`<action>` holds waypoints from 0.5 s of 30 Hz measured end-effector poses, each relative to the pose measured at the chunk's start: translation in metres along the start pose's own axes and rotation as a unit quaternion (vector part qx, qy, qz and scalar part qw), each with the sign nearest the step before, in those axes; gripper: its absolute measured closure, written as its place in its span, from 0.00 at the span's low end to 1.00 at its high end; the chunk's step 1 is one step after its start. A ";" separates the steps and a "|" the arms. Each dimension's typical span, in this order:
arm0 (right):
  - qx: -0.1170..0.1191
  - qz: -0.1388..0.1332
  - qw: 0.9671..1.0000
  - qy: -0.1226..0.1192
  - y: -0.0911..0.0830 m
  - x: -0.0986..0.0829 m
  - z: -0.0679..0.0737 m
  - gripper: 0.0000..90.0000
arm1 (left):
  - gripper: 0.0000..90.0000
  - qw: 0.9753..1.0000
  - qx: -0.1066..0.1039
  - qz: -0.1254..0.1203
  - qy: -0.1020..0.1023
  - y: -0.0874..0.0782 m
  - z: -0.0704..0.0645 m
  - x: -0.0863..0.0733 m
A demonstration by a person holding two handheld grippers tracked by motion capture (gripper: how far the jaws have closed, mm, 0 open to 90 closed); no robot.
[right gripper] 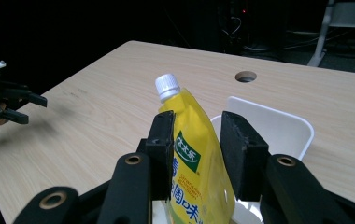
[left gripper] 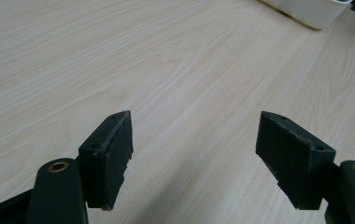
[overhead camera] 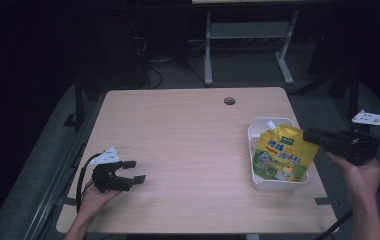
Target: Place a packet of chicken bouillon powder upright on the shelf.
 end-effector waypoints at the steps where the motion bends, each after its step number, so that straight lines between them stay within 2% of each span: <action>1: -0.001 0.001 1.000 -0.003 0.000 0.002 0.001 0.72 | 0.30 1.000 0.000 0.000 0.000 0.000 0.000 0.000; 7: 0.000 0.006 1.000 -0.018 0.003 0.009 0.012 0.72 | 0.30 1.000 -0.001 0.000 -0.001 -0.001 0.001 0.000; 15: 0.019 0.018 0.999 -0.038 0.012 0.018 0.027 0.72 | 0.30 1.000 -0.001 -0.001 -0.001 -0.001 0.001 0.000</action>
Point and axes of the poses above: each handheld gripper's, and its own axes: y roughly forward along the jaws, x roughly out of its top, z roughly to its left, the point moved 3 cm from there along y, roughly forward along the jaws, and after that the axes turned 3 degrees about -z, right-handed, at the moved point
